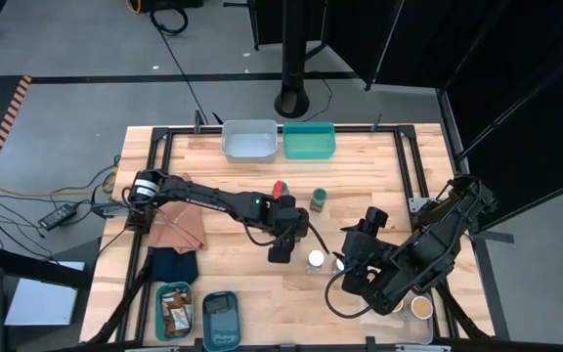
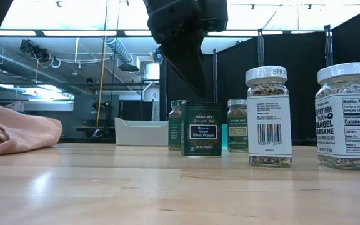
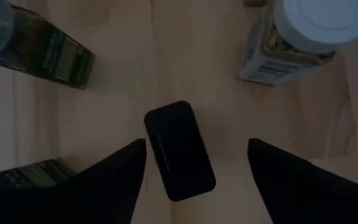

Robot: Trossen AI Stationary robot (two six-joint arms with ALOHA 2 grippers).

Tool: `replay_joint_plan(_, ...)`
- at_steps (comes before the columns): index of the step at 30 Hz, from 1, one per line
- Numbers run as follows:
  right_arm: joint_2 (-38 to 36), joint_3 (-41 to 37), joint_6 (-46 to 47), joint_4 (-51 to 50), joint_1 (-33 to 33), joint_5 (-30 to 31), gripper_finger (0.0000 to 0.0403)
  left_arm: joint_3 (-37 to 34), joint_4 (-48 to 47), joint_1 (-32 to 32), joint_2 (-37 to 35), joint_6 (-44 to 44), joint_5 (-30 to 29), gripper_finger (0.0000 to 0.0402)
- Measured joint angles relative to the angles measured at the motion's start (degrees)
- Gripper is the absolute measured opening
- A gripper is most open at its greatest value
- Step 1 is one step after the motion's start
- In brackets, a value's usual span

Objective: Sort spices by type
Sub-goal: Put the black spice can into the blue bin

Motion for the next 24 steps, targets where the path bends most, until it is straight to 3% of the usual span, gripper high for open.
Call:
replay_joint_plan(8,0.00,0.00,0.00,-0.30,0.00,0.00,0.0275,-0.04,-0.14,1.27,0.49,-4.22,-2.29,0.0285)
replay_joint_plan(24,0.00,0.00,1.12,-0.41,0.02,0.02,0.0275,-0.07,-0.69,1.46,2.81,-4.94,-0.30,0.0282)
